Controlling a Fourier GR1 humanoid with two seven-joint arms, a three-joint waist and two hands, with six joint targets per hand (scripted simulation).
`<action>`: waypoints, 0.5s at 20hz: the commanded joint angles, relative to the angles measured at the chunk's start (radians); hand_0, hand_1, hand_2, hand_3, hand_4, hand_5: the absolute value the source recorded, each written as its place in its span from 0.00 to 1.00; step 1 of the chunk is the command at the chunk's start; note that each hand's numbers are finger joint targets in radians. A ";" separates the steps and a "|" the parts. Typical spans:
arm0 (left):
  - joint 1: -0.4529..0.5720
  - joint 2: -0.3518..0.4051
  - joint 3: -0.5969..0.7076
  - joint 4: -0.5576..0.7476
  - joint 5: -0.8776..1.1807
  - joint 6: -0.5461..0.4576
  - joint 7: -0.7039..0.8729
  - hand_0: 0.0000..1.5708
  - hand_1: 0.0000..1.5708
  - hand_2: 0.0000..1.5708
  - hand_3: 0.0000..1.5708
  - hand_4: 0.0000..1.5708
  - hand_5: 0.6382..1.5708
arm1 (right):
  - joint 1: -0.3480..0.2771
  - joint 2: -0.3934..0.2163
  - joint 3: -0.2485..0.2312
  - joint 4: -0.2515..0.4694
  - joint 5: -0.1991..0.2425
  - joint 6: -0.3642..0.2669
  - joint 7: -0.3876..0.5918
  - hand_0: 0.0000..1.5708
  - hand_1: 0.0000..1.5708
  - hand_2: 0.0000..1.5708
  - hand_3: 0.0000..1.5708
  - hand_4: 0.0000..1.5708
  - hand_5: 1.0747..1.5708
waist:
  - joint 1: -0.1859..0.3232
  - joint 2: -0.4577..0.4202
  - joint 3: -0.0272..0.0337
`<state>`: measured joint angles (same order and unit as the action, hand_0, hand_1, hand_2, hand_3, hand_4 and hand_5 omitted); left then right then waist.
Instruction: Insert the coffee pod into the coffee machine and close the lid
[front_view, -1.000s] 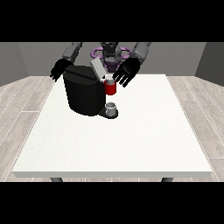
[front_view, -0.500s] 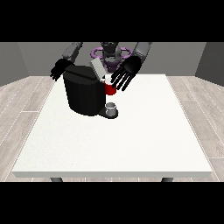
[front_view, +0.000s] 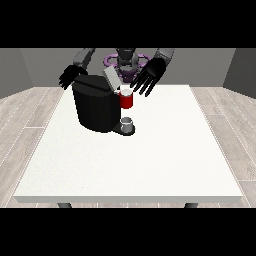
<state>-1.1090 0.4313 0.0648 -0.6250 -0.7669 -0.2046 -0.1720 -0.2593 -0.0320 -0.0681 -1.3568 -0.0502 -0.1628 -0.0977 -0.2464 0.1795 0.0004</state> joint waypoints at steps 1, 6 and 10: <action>0.040 0.005 0.005 -0.009 0.004 -0.014 -0.022 0.00 0.00 0.00 0.00 0.00 1.00 | 0.027 0.008 0.000 -0.008 0.012 -0.030 0.013 0.00 0.00 0.00 0.00 0.28 1.00 | 0.034 -0.046 -0.0004; 0.087 -0.114 0.123 -0.007 0.146 0.007 0.036 0.00 0.00 0.00 0.00 0.00 1.00 | 0.053 -0.001 -0.026 -0.008 -0.022 -0.010 0.011 0.00 0.00 0.00 0.00 0.24 1.00 | 0.062 -0.120 -0.0009; 0.192 -0.192 0.227 -0.023 0.286 0.017 -0.037 0.00 0.00 0.00 0.00 0.16 1.00 | 0.145 -0.017 -0.022 -0.010 -0.016 0.018 -0.031 0.00 0.00 0.00 0.00 0.31 1.00 | 0.124 -0.227 -0.0017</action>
<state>-0.9782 0.3085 0.2022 -0.6422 -0.5908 -0.2078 -0.1812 -0.1480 -0.0415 -0.0883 -1.3577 -0.0720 -0.1462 -0.1139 -0.1585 0.0090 -0.0005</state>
